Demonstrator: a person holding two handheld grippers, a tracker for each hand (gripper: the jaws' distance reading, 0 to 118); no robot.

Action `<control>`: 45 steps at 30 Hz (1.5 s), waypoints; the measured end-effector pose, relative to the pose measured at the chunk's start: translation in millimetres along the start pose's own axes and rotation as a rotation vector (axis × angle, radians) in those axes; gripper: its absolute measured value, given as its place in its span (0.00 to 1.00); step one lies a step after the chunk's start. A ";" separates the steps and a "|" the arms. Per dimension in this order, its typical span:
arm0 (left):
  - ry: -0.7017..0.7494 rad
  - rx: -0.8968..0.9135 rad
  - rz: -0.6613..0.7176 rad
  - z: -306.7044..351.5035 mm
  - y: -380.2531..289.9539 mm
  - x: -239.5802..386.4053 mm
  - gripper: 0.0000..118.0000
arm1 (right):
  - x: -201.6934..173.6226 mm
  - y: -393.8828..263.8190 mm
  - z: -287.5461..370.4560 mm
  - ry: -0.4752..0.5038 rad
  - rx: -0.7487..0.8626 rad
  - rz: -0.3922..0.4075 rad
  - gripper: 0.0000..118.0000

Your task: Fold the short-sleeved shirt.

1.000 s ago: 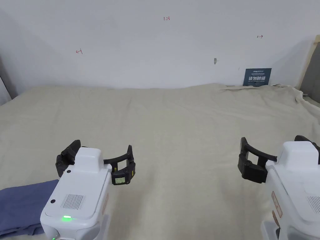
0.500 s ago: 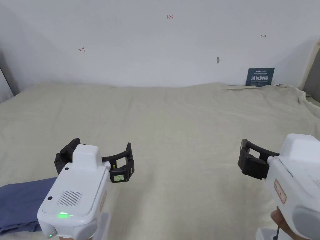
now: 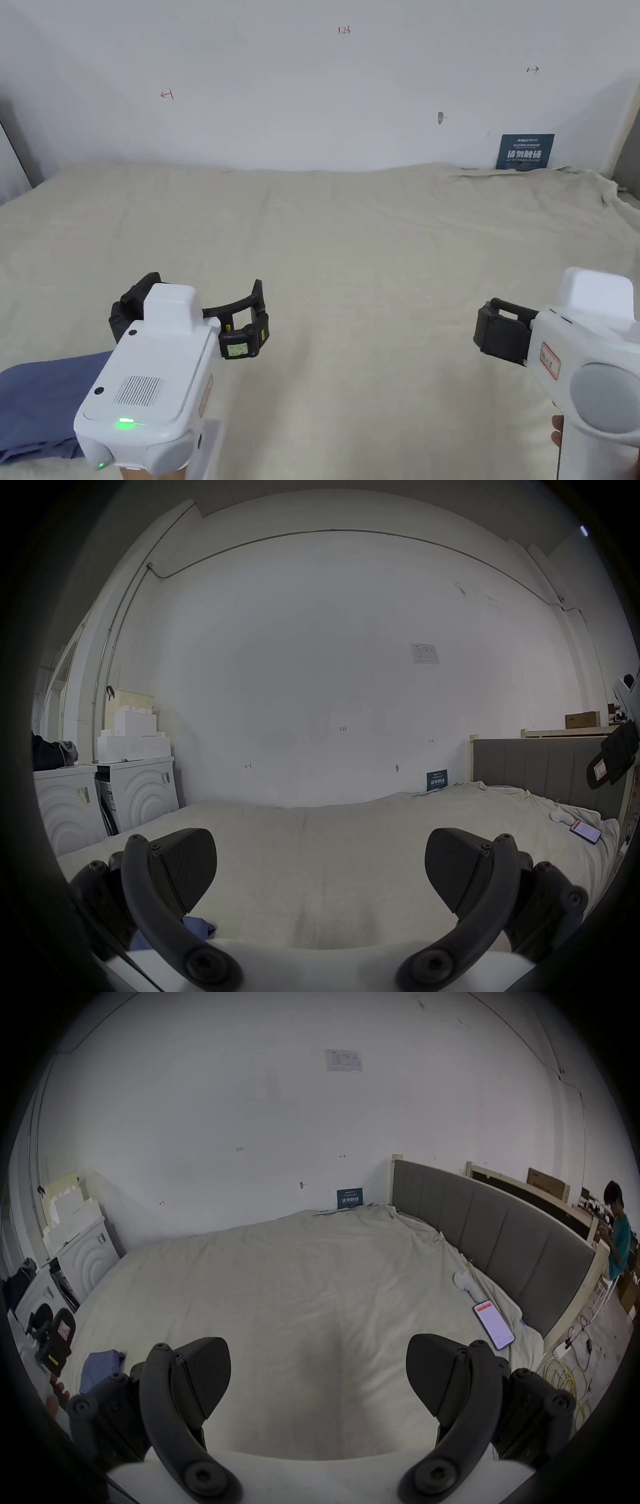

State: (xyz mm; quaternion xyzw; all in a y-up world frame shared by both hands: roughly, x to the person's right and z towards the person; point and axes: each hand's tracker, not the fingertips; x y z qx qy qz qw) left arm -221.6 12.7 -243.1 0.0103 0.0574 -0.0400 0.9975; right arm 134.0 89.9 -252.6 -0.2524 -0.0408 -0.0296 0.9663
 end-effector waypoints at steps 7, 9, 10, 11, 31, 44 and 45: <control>-0.005 0.003 0.002 -0.3 1.4 0.7 1.00 | 7.5 3.2 -4.9 -0.028 0.005 -0.030 0.88; -0.007 0.005 0.006 -0.5 1.2 0.4 1.00 | 8.5 2.0 -6.3 -0.026 0.016 -0.022 0.88; -0.007 0.005 0.006 -0.7 1.3 0.5 1.00 | 9.6 1.0 -6.5 -0.013 0.039 -0.007 0.88; -0.007 0.005 0.005 -0.9 1.5 0.6 1.00 | 11.3 -0.4 -7.0 0.006 0.071 0.013 0.88; -0.003 0.022 -0.007 -0.9 1.5 5.5 1.00 | 12.2 -36.5 -13.5 -0.006 0.461 0.098 0.88; -0.003 0.016 -0.013 0.6 1.8 6.0 1.00 | 13.3 -36.7 -9.8 0.015 0.481 0.100 0.88; -0.003 0.016 -0.011 0.9 1.8 5.7 1.00 | 13.2 -36.7 -9.7 0.015 0.480 0.100 0.88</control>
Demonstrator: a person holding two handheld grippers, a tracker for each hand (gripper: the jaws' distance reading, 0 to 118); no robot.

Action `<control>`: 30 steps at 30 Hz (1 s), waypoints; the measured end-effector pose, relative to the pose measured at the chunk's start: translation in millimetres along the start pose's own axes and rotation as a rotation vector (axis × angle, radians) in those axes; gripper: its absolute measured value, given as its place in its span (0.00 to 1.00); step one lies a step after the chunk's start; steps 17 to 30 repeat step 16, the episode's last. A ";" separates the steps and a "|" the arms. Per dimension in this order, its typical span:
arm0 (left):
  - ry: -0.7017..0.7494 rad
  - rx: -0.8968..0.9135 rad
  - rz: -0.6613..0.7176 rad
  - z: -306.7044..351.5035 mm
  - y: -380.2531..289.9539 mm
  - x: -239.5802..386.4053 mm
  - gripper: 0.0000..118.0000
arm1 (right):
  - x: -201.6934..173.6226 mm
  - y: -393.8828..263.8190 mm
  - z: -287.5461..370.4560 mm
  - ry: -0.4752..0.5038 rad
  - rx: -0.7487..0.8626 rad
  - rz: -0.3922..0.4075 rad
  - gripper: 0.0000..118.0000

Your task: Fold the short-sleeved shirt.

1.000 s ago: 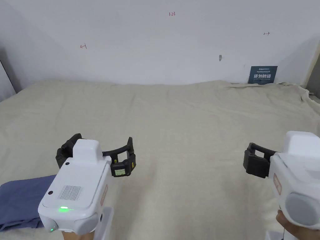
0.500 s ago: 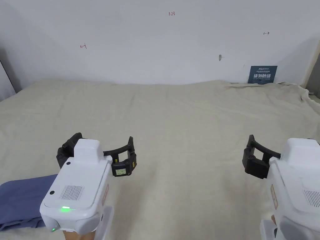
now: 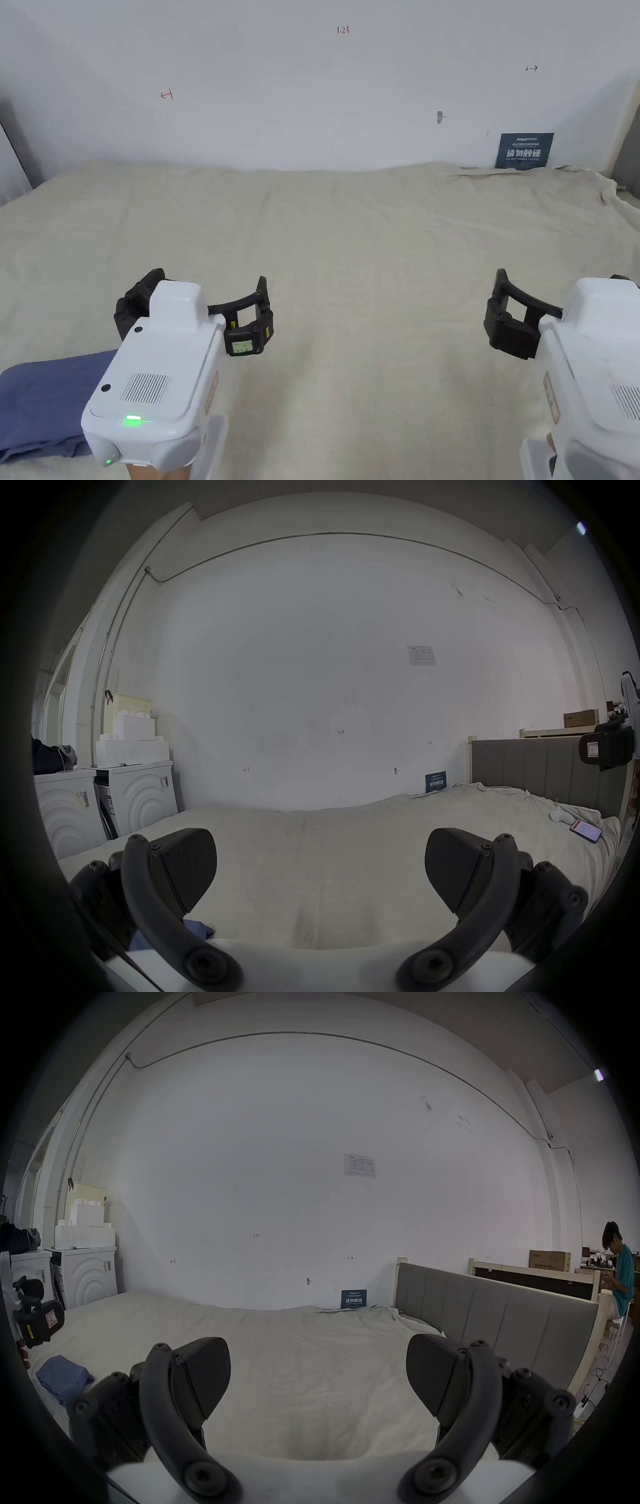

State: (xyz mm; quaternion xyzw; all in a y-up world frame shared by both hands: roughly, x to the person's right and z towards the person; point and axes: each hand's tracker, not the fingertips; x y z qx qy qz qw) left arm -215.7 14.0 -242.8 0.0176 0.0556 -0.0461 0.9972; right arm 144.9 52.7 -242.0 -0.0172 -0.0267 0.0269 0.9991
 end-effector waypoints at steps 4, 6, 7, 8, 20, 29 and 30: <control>0.003 0.002 0.004 0.5 0.1 -1.1 1.00 | -1.1 0.4 1.4 0.006 0.003 0.003 0.88; 0.003 0.002 0.004 0.6 0.3 -1.5 1.00 | -1.3 0.5 1.9 0.009 0.003 0.007 0.88; 0.002 0.002 0.004 0.7 0.5 -1.5 1.00 | -1.4 0.6 2.0 0.011 0.004 0.007 0.88; 0.001 0.002 0.004 0.8 0.6 -1.4 1.00 | -1.6 0.8 2.0 0.012 0.003 0.007 0.88; -0.002 -0.002 -0.004 -0.8 0.0 0.2 1.00 | 0.1 1.5 1.0 0.010 0.002 0.002 0.88; -0.002 -0.002 -0.004 -0.8 0.0 0.2 1.00 | 0.1 1.5 1.0 0.010 0.002 0.002 0.88; -0.002 -0.002 -0.004 -0.8 0.0 0.2 1.00 | 0.1 1.5 1.0 0.010 0.002 0.002 0.88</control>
